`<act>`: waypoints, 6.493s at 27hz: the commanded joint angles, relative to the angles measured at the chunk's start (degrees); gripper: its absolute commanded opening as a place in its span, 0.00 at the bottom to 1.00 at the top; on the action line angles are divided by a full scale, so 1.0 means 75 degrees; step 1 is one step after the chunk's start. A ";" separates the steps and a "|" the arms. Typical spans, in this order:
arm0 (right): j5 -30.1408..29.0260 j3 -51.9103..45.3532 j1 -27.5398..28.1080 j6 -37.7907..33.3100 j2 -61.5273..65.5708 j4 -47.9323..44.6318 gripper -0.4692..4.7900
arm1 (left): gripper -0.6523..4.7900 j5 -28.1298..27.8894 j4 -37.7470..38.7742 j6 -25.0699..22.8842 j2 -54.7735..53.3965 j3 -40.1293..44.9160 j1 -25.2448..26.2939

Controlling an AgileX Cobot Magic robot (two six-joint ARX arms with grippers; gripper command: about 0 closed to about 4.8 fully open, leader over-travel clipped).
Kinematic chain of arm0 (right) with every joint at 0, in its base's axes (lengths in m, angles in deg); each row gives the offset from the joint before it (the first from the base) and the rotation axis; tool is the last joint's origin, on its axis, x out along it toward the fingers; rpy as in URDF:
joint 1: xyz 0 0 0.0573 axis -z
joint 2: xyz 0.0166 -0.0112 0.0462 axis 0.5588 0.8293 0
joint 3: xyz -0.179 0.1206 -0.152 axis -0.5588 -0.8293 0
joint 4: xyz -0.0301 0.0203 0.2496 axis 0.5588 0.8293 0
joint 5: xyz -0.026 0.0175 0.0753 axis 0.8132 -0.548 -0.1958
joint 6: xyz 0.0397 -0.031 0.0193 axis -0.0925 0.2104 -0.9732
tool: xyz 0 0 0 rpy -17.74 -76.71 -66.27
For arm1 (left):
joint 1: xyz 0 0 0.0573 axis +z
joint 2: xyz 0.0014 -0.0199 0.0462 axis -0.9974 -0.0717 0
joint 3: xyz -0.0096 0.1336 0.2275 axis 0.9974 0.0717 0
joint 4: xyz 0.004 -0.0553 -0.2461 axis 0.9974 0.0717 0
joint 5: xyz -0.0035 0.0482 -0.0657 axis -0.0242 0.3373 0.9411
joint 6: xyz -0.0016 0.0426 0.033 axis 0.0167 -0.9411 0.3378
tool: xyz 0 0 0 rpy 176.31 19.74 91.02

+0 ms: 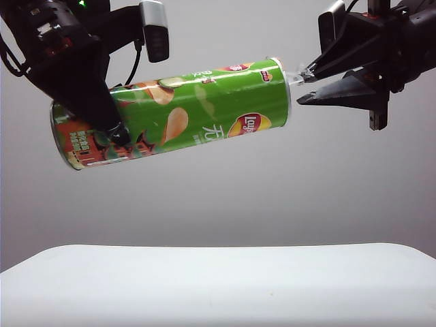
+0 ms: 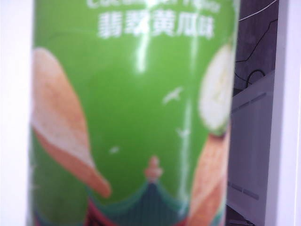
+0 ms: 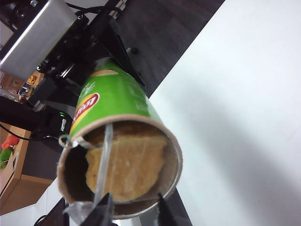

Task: Pick up the green tub of chips from the desk, pull out the transparent container with the chips inside partially, and then place the chips back on the desk.

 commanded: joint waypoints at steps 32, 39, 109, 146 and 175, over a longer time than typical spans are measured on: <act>-0.0516 0.0029 -0.0580 -0.0478 -0.0035 -0.0804 0.24 | 0.62 0.0778 -0.0411 0.0221 0.0035 -0.0032 -0.0023; 0.0152 0.0029 -0.0539 -0.0472 -0.0035 -0.0828 0.08 | 0.68 0.0495 0.0067 0.0221 0.0035 -0.0032 -0.0020; 0.5033 -0.2349 0.0353 0.0134 -0.3622 -0.0254 0.64 | 0.70 0.0160 -0.1451 -0.0087 -0.3325 -0.0050 0.0822; 0.4409 -0.2442 0.0277 -0.0361 -0.3605 -0.1119 0.64 | 1.00 -0.1483 -0.2512 0.0912 -0.3579 -0.0058 0.0361; 0.5834 -0.2439 0.1081 -0.2693 -0.6860 -0.2850 0.08 | 0.69 -0.3255 -0.2425 0.3057 0.6429 0.1667 0.2876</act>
